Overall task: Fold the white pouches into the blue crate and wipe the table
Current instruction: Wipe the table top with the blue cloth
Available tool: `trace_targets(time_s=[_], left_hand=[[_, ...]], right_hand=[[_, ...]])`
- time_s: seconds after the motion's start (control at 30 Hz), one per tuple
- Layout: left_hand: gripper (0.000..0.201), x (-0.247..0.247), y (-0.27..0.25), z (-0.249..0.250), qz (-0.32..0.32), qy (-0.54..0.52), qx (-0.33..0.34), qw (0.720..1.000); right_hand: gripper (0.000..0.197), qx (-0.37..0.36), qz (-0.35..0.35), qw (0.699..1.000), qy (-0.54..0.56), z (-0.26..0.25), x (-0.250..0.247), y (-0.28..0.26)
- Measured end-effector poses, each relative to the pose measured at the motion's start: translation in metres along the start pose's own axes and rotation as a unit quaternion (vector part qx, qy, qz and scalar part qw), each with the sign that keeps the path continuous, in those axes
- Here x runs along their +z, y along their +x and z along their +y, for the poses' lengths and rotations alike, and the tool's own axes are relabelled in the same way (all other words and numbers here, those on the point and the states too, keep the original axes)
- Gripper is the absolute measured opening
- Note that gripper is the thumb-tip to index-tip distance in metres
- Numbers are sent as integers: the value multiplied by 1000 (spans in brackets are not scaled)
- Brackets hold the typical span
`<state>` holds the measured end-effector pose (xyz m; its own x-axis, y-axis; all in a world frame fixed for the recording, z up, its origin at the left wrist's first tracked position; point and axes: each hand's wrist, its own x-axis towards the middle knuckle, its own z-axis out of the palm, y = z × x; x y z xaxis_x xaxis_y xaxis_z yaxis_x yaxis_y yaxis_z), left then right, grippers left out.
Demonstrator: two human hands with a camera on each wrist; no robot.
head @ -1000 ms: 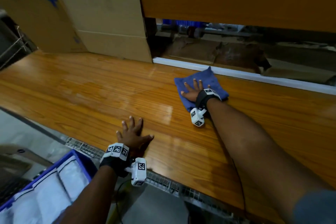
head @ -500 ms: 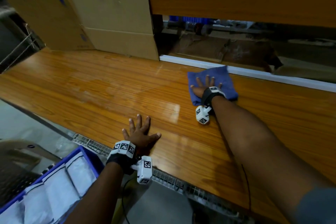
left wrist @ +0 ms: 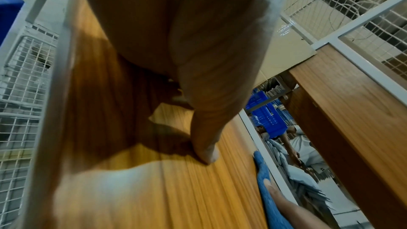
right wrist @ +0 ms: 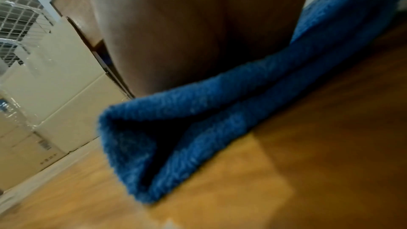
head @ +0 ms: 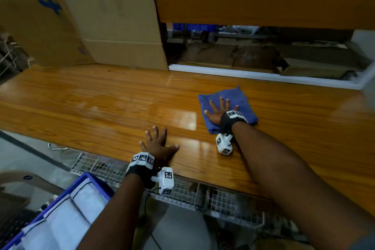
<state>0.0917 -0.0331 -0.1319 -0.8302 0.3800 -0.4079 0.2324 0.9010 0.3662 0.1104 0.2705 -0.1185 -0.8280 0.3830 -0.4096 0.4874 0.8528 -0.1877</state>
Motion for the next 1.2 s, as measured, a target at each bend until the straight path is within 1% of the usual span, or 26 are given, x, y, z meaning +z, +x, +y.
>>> trace_targets(time_s=[0.03,0.1,0.2,0.27,0.33,0.37,0.4,0.43,0.5,0.57,0.63,0.67,0.73,0.83,0.93,1.0,1.1,1.13,1.2], left_hand=[[98,0,-1,-2,1,0,6,1000],[97,1,-2,-5,4,4,15,1000],[94,5,-5,-11,23,20,27,999],[92,8,-8,-15,32,41,40,998],[91,9,-12,-19,43,54,49,996],[90,10,-15,-21,49,60,54,996],[89,11,-17,-23,53,67,60,995],[88,11,-21,-24,54,73,68,994],[86,12,-29,-28,55,82,86,991],[83,16,-36,-33,66,89,98,989],[80,24,-42,-39,93,104,107,984],[79,29,-44,-42,116,115,116,980],[81,36,-50,-48,156,126,139,970],[91,39,-51,-54,167,123,156,966],[92,38,-53,-59,167,118,165,965],[86,40,-59,-63,169,118,172,963],[82,44,-71,-69,164,104,183,964],[81,45,-72,-72,164,96,187,964],[75,44,-71,-76,163,81,194,964]], right_hand=[[77,16,11,1000,3,2,5,-9],[76,16,12,1000,1,-7,16,-28],[78,-25,-2,1000,-11,-28,41,-53],[78,-52,5,998,-25,-36,57,-71],[81,-63,5,997,-37,-34,67,-90],[86,-56,9,998,-40,-29,69,-100],[88,-40,20,998,-38,-22,71,-110],[85,-14,29,999,-26,-13,72,-119],[75,58,52,997,26,4,76,-136],[73,122,77,988,60,11,82,-154],[73,146,89,983,70,5,90,-165],[73,140,91,983,72,-4,94,-169],[72,96,90,990,55,-27,102,-176],[69,16,81,997,1,-58,116,-186],[70,-14,66,997,-32,-56,118,-192],[71,15,63,998,-13,-40,113,-195],[72,105,81,990,40,-15,108,-199],[72,121,81,988,50,-14,107,-199],[73,130,66,988,59,-21,106,-195]])
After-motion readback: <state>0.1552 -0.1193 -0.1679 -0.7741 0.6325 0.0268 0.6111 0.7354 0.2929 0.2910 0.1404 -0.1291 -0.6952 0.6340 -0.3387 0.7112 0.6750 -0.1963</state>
